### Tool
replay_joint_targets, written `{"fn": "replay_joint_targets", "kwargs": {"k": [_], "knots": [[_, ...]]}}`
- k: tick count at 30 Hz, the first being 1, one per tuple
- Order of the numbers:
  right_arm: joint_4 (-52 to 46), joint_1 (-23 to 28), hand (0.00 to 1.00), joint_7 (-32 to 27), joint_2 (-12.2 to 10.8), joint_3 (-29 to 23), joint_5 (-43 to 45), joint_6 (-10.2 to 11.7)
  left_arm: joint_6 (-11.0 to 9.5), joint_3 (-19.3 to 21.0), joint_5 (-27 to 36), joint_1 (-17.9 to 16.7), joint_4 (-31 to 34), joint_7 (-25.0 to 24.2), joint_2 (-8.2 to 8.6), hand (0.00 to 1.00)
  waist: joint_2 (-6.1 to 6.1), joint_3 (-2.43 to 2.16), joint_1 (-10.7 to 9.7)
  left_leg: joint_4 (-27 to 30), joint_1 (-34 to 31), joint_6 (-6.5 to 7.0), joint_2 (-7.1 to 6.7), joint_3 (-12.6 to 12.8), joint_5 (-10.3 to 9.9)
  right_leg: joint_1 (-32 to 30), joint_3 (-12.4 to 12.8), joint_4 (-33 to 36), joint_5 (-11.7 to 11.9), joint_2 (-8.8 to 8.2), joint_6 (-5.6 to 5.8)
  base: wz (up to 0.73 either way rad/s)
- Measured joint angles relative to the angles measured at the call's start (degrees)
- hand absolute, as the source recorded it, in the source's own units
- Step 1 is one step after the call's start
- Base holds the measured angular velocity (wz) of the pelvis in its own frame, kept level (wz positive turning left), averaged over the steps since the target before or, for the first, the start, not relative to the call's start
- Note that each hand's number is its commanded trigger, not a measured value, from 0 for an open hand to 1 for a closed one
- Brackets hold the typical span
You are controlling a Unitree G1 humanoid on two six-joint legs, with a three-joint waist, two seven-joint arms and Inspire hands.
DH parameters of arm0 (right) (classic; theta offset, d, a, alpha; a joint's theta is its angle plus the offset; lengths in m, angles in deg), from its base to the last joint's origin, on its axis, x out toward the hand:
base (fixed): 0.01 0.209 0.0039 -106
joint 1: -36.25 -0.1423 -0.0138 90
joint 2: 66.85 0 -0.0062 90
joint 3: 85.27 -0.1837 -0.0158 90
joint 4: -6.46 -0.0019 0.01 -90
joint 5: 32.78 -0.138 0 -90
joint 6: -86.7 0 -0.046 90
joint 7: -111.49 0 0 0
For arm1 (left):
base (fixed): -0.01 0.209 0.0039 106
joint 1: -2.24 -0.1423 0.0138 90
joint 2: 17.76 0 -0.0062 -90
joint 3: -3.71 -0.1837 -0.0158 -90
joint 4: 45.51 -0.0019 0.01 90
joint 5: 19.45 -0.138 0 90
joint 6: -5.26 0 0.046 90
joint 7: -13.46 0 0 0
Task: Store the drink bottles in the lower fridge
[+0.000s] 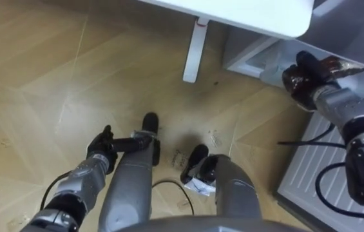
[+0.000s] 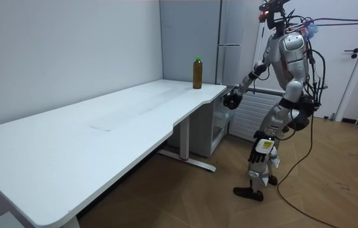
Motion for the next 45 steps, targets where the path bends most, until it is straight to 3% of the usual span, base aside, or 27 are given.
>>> {"fn": "replay_joint_targets", "kwargs": {"k": [4, 11, 19, 26, 27, 28, 29, 39, 45], "knots": [[-3.8, -0.1, 1.00, -4.7, 1.2, 0.0, -0.9, 1.1, -1.3, -1.2, 0.1, 0.0, 0.9, 0.8, -0.19, 0.00, 0.18, 0.10, 0.0, 1.2, -2.7, 0.17, -0.05, 0.8, -0.1, -3.6, 1.4, 2.4, -0.7, -0.40, -0.13, -0.04], [-7.3, -1.0, 1.00, -9.4, 3.6, -0.1, -3.6, 2.5, -1.8, -1.8, 4.0, -1.7, 5.4, 2.7, -0.91, 0.00, 0.60, 0.19, -0.9, 3.1, -5.9, 0.15, -0.01, 1.5, -0.4, -7.3, 1.4, 5.5, -1.8, -1.48, -0.80, 0.02], [-7.6, -4.3, 1.00, -11.0, 6.5, -2.7, -8.3, 5.1, -2.6, -1.7, 4.3, -3.4, 8.5, 4.5, -1.40, 0.00, 1.07, 0.14, -2.0, 4.8, -9.1, 0.23, 0.06, 2.7, -0.9, -11.5, 3.0, 8.1, -2.4, -1.61, -0.72, -0.03], [-8.8, -5.0, 1.00, -12.7, 7.2, -2.7, -10.5, 6.6, -2.9, -2.9, 6.2, -3.5, 8.7, 5.4, -1.71, 0.00, 1.68, 0.09, -3.1, 5.0, -9.4, 0.25, 0.21, 3.0, -1.2, -12.0, 3.2, 8.3, -2.4, -1.66, -0.76, -0.02], [-8.8, -5.0, 0.96, -12.7, 7.4, -2.7, -10.5, 6.6, -2.9, -3.0, 6.3, -3.5, 8.7, 5.4, -1.71, 0.00, 1.74, 0.08, -3.0, 5.1, -9.4, 0.27, 0.22, 3.1, -1.2, -12.0, 3.3, 8.3, -2.4, -1.66, -0.76, -0.03], [-8.8, -5.1, 0.55, -12.8, 7.7, -2.7, -10.4, 6.6, -2.9, -3.0, 6.3, -3.5, 8.7, 5.4, -1.71, 0.00, 1.81, 0.11, -3.0, 5.2, -9.5, 0.32, 0.24, 3.1, -1.3, -12.0, 3.3, 8.3, -2.4, -1.68, -0.75, -0.03], [-8.8, -5.1, 0.00, -13.0, 7.8, -2.7, -10.4, 6.7, -2.9, -3.0, 6.3, -3.5, 8.7, 5.3, -1.73, 0.00, 1.84, 0.11, -2.9, 5.2, -9.5, 0.34, 0.23, 3.2, -1.4, -12.1, 3.4, 8.3, -2.4, -1.69, -0.75, -0.05], [-8.8, -6.9, 0.00, -12.9, 7.8, -2.6, -10.0, 7.4, -3.2, -3.9, 6.8, -3.9, 9.6, 5.5, -1.84, 0.00, 2.66, 0.28, -2.8, 5.4, -9.5, 0.69, 0.11, 4.4, -1.7, -12.9, 4.5, 9.3, -2.8, -2.18, -0.52, -0.01], [-8.0, -6.9, 0.00, -9.6, 7.9, -1.9, -9.6, 7.3, -3.2, -4.0, 6.8, -4.2, 9.7, 4.0, -3.01, 0.00, 2.72, 0.25, -2.9, 6.0, -9.2, 0.66, 0.19, 4.6, -1.9, -12.8, 4.6, 10.0, -2.8, -2.33, -0.68, -0.03]]}}
